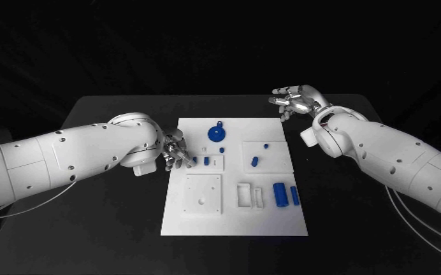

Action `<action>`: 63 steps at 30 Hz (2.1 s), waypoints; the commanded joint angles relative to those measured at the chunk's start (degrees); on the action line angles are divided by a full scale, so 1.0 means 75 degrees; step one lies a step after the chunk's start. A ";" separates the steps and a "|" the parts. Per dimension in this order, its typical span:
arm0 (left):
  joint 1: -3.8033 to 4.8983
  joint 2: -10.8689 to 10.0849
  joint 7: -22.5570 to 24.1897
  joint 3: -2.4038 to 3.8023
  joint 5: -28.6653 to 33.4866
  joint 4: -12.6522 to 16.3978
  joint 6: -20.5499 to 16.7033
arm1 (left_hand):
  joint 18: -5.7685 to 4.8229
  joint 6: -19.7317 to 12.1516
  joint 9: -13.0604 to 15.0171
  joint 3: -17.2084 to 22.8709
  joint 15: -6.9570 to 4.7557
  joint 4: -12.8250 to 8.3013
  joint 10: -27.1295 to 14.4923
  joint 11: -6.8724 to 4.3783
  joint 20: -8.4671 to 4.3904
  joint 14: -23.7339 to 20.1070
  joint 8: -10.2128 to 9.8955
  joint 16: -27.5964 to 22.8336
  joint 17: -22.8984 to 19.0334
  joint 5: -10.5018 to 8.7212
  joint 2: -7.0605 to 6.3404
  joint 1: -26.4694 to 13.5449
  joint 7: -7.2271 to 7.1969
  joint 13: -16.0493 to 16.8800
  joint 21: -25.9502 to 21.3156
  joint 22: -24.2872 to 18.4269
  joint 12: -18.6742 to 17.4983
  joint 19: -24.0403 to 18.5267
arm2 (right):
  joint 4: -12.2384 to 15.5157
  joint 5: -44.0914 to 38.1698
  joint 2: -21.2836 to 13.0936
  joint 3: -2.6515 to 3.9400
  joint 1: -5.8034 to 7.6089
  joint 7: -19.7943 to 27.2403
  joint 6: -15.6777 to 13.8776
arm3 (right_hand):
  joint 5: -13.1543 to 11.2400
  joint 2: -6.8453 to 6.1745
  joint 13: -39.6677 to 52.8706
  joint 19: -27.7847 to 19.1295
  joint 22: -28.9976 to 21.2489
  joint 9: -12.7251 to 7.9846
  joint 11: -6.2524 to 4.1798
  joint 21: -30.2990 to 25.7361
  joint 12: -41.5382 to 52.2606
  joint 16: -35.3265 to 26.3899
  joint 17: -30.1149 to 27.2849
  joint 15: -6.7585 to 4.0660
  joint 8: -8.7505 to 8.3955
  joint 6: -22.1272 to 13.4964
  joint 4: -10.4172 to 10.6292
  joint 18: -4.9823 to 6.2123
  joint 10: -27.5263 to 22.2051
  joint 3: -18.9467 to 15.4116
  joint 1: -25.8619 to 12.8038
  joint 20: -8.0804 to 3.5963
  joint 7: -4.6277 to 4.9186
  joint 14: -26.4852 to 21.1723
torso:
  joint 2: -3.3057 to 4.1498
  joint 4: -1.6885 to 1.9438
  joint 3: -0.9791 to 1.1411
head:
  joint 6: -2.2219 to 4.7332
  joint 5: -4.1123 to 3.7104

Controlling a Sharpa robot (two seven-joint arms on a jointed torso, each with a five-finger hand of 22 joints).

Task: Assemble the parts on the task board

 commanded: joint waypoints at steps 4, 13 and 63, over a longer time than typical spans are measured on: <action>-0.0017 -0.0006 0.0118 -0.0009 0.0206 0.0000 0.0017 | -0.0040 0.0010 -0.0016 0.0011 0.0056 -0.0046 0.0009 0.0048 0.0050 -0.0020 -0.0046 -0.0048 0.0004 -0.0037 -0.0003 -0.0016 0.0018 0.0012 -0.0040 0.0145 -0.0050 0.0006 | -0.0007 0.0020 -0.0003 0.0006 -0.0010 0.0019 0.0080 | 0.0025 -0.0021 -0.0008 -0.0045 -0.0006 -0.0001 0.0002 0.0052 -0.0001 -0.0040 0.0002 0.0015 -0.0040 0.0016 0.0007 -0.0064 -0.0027 0.0040 -0.0033 0.0011 -0.0004 -0.0037 | 0.0001 0.0002 -0.0008 | -0.0012 0.0003; -0.0017 -0.0018 0.0136 -0.0007 0.0286 0.0007 0.0135 | -0.0039 0.0016 -0.0029 -0.0127 0.0062 -0.0190 -0.0018 0.0051 0.0057 -0.0042 -0.0038 -0.0059 0.0002 -0.0037 -0.0329 0.0015 0.0026 0.0022 -0.0058 0.0143 -0.0059 -0.0009 | -0.0010 0.0020 -0.0003 0.0006 -0.0017 0.0014 0.0092 | 0.0033 -0.0028 -0.0007 -0.0048 -0.0006 0.0000 0.0000 0.0057 0.0000 -0.0041 0.0003 0.0014 -0.0039 0.0051 -0.0007 -0.0066 -0.0027 0.0079 -0.0046 0.0010 -0.0006 -0.0036 | -0.0003 0.0005 -0.0006 | -0.0014 0.0009; -0.0032 -0.0195 -0.0442 -0.0046 -0.0157 0.0405 -0.0533 | -0.0053 -0.1763 0.4519 0.1006 0.0031 0.1247 -0.0506 -0.0046 0.0049 -0.0212 0.3589 0.0374 0.0001 0.1198 -0.2017 -0.1652 -0.0243 0.0244 0.0062 0.0164 0.0781 -0.0030 | -0.0026 0.0022 0.0012 0.0006 -0.0046 0.0023 0.0089 | 0.0064 -0.0039 -0.0009 -0.0055 -0.0006 -0.0001 0.0001 0.0062 -0.0006 -0.0045 0.0003 0.0014 -0.0040 0.0026 -0.0053 -0.0066 -0.0028 0.0114 -0.0062 0.0010 -0.0004 -0.0038 | -0.0001 0.0000 -0.0002 | -0.0030 0.0037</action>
